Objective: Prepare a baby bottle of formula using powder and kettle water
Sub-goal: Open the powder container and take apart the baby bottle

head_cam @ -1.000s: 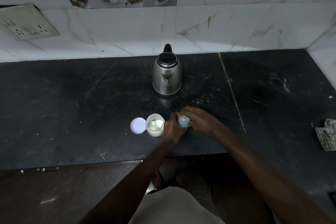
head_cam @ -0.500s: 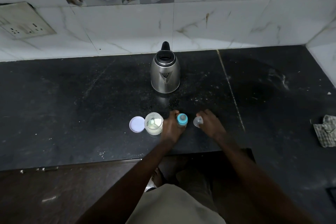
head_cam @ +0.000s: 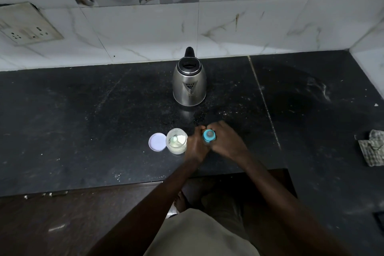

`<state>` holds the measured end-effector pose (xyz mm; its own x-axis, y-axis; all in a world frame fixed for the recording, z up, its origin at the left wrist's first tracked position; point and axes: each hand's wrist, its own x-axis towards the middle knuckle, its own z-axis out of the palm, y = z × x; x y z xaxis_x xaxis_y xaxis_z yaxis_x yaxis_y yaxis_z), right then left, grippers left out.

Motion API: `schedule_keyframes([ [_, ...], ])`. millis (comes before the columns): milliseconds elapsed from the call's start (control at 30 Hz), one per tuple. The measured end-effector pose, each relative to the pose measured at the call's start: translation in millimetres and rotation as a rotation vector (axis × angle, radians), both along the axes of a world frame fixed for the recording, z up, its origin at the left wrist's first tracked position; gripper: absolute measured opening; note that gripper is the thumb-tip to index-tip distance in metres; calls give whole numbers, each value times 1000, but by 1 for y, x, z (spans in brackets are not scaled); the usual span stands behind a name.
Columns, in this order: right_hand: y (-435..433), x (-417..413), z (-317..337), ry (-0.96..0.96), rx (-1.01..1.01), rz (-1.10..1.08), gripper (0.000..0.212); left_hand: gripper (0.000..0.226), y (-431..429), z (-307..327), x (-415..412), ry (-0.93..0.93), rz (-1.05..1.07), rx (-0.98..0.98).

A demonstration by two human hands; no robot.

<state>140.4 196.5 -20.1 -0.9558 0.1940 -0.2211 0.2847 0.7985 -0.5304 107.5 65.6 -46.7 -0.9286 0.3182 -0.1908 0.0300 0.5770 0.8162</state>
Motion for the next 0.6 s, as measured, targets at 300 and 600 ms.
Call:
schedule_keyframes([
  [300, -19, -16, -7, -109, 425, 171, 35, 58, 0, 0, 3, -12, 17, 17],
  [600, 9, -24, 6, -121, 365, 435, 49, 65, 2, 2, 8, -49, 65, 30],
])
